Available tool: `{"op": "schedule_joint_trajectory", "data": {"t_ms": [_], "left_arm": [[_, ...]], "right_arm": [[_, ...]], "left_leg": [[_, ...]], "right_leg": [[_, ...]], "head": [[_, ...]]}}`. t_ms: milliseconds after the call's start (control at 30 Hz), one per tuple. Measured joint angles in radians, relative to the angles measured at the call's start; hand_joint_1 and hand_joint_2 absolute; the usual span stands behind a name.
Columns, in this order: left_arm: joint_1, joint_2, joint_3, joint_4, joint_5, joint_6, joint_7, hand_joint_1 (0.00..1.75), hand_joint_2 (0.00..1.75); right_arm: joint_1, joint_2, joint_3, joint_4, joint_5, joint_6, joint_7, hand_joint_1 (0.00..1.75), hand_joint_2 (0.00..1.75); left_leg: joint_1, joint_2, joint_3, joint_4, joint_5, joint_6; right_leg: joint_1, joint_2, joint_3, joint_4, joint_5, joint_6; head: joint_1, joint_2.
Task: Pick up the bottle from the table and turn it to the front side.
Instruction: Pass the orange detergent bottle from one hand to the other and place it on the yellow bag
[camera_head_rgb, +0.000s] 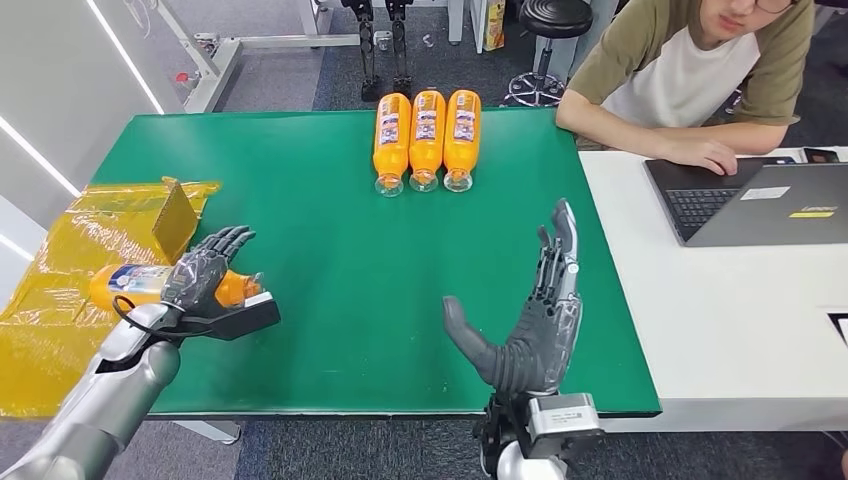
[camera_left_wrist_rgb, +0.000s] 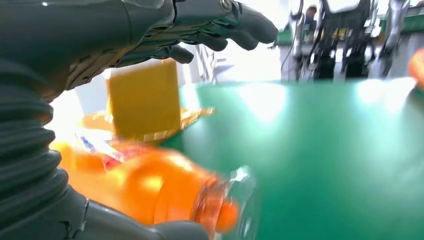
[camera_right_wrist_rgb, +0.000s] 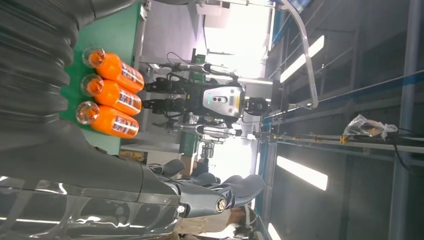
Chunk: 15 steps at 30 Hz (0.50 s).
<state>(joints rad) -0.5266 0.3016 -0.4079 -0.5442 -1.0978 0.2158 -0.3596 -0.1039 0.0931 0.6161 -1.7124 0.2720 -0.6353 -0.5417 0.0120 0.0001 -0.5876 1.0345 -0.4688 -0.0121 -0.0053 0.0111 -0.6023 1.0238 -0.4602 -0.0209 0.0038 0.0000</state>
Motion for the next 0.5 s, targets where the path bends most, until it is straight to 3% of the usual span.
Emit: {"op": "schedule_joint_trajectory", "data": {"t_ms": [300,500], "left_arm": [[0.014,0.000,0.027,-0.108,0.028,0.003,-0.014,0.00,1.75],[0.026,-0.002,0.071,-0.261,0.189,0.044,-0.085,0.00,1.75]], "right_arm": [[0.011,0.000,0.000,0.000,0.000,-0.006,0.000,0.00,1.75],[0.028,0.000,-0.002,-0.008,0.001,-0.020,-0.004,0.00,1.75]], "left_leg": [[0.000,0.000,0.000,0.000,0.000,0.000],[0.000,0.000,0.000,0.000,0.000,0.000]], "right_leg": [[0.000,0.000,0.000,0.000,0.000,0.000],[0.000,0.000,0.000,0.000,0.000,0.000]], "head": [[0.000,0.000],[0.000,0.000]]}}
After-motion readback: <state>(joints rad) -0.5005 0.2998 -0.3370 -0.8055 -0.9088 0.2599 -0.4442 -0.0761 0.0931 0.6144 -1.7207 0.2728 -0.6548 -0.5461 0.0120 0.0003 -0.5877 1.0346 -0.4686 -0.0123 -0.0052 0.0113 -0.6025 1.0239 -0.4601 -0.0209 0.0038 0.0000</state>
